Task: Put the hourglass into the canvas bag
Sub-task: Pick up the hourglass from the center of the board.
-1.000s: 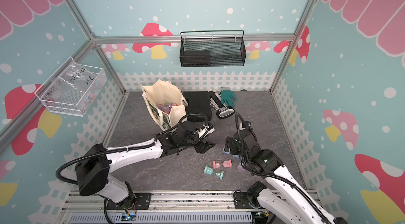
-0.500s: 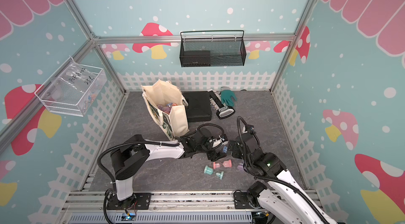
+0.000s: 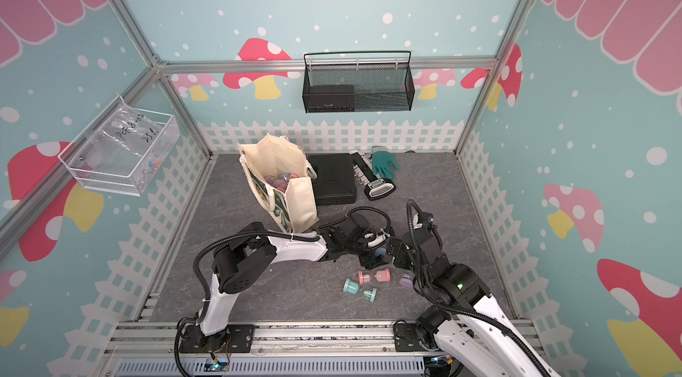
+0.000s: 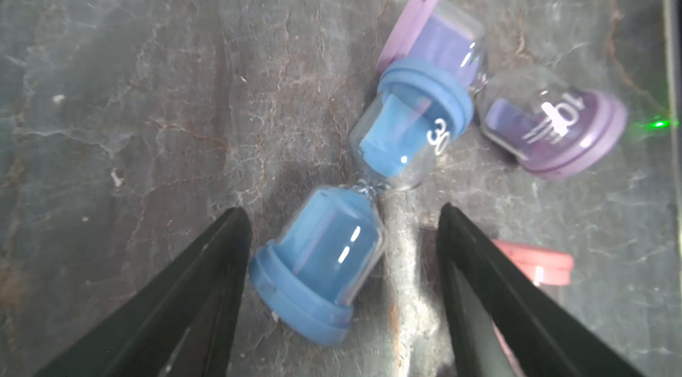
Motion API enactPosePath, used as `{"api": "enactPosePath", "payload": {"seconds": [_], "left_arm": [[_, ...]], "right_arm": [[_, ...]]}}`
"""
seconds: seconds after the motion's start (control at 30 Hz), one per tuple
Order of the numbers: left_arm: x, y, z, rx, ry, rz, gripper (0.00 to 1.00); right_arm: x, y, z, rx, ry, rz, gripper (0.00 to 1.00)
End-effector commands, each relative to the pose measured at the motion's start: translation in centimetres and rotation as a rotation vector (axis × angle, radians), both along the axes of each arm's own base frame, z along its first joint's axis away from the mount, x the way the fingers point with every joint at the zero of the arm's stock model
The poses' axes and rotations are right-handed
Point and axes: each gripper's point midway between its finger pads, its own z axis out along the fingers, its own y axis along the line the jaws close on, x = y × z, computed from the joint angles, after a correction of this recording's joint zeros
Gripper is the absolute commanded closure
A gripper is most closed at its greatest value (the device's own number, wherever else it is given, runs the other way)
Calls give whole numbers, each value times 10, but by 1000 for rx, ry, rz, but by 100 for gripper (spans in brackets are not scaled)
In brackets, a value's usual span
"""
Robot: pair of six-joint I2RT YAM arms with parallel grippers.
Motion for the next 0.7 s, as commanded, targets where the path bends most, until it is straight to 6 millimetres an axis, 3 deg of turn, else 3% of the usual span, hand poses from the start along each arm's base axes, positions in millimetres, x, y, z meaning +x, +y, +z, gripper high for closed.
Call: {"api": "enactPosePath", "payload": {"seconds": [0.0, 0.33, 0.67], "left_arm": [[-4, -5, -10, 41, -1, -50, 23], [6, -8, -31, 95, -11, -32, 30], [8, -7, -26, 82, -24, -17, 50]], "right_arm": [[-1, -5, -5, -4, 7, -33, 0], [1, 2, -8, 21, 4, -10, 0], [4, 4, -4, 36, -25, -6, 1]]}}
